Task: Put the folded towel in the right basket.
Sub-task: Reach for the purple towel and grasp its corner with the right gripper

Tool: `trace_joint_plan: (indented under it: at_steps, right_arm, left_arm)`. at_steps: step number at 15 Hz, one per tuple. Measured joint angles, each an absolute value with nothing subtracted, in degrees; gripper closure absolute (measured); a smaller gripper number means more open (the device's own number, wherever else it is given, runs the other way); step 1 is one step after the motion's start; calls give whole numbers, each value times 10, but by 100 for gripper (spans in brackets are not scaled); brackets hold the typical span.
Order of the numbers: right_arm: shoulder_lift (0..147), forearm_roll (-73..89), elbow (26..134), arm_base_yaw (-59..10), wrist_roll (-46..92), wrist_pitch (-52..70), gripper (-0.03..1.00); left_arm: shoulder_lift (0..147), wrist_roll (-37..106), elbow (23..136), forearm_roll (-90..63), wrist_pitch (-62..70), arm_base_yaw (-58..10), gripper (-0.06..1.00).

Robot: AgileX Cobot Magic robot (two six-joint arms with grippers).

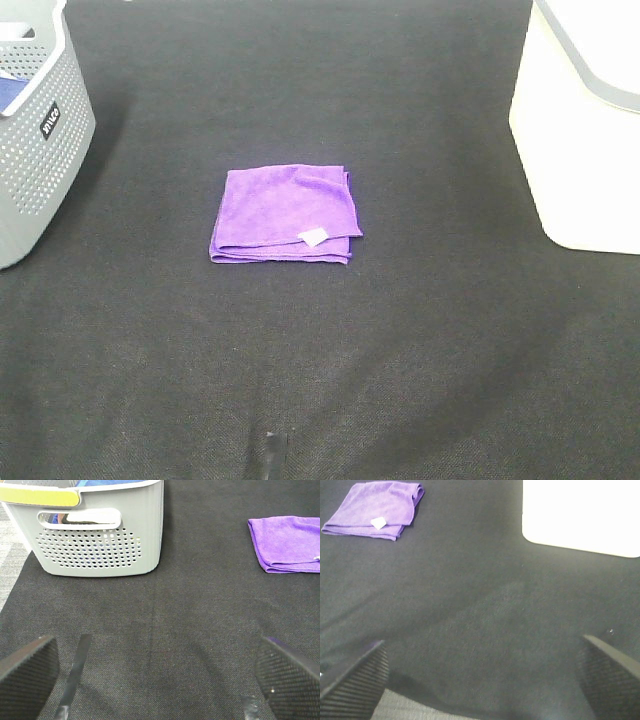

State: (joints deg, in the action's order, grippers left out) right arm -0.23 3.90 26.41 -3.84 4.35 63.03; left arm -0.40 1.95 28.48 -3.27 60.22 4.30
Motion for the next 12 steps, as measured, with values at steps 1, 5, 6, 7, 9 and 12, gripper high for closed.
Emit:
trace_joint_plan:
  at_steps: [1,5,6,7,9,12]
  right_arm:
    - [-2,39,263,-38,43,631,1]
    - [-2,37,261,-38,31,631,1]
    - [-2,37,261,-38,30,631,1]
    - [-2,37,261,-38,30,631,1]
    - [-2,37,261,-38,30,631,1]
    - [-2,37,261,-38,30,631,1]
  left_arm:
    - [-4,19,285,-33,602,43,-5]
    - [-4,19,285,-33,602,43,-5]
    - [-4,19,285,-33,602,43,-5]
    - [-4,19,285,-33,602,43,-5]
    - [-4,19,285,-33,602,43,-5]
    - [-4,19,285,-34,602,43,-5]
